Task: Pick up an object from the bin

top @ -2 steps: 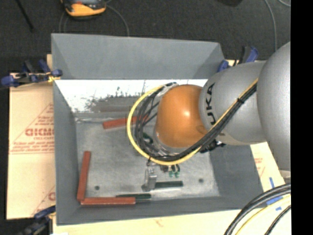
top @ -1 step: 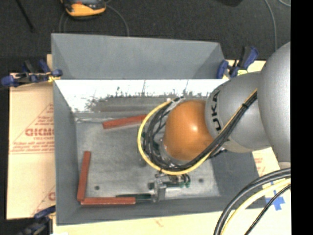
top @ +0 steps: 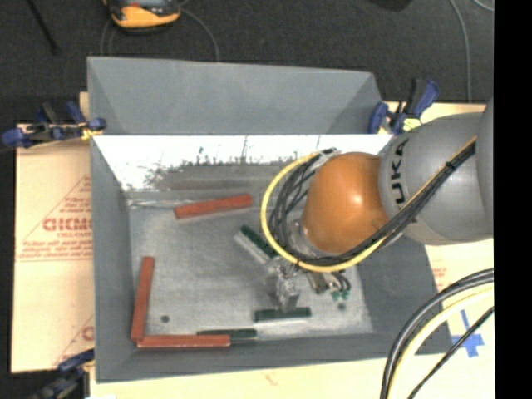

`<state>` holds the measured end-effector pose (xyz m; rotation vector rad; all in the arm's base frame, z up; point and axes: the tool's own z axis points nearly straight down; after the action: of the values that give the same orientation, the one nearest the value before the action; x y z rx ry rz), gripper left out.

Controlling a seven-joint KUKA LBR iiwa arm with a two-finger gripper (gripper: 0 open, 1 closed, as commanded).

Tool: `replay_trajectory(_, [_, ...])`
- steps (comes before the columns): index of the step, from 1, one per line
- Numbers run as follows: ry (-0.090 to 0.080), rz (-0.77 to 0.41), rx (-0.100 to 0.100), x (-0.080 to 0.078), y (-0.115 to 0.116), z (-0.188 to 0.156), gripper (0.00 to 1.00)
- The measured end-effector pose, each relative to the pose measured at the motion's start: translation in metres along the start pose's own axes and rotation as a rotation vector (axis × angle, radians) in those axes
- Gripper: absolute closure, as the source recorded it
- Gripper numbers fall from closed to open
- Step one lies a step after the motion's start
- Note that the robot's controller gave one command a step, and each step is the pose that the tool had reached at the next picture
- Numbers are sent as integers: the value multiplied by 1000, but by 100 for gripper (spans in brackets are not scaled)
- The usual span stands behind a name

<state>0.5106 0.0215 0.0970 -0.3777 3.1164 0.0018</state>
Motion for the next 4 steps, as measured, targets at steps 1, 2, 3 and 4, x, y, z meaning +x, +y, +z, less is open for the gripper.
replay_trajectory(1, [0,2,0,0,0,0,0])
replay_trajectory(2, [1,3,0,0,0,0,100])
replay_trajectory(3, [1,4,0,0,0,0,0])
replay_trajectory(4, [2,5,0,0,0,0,100])
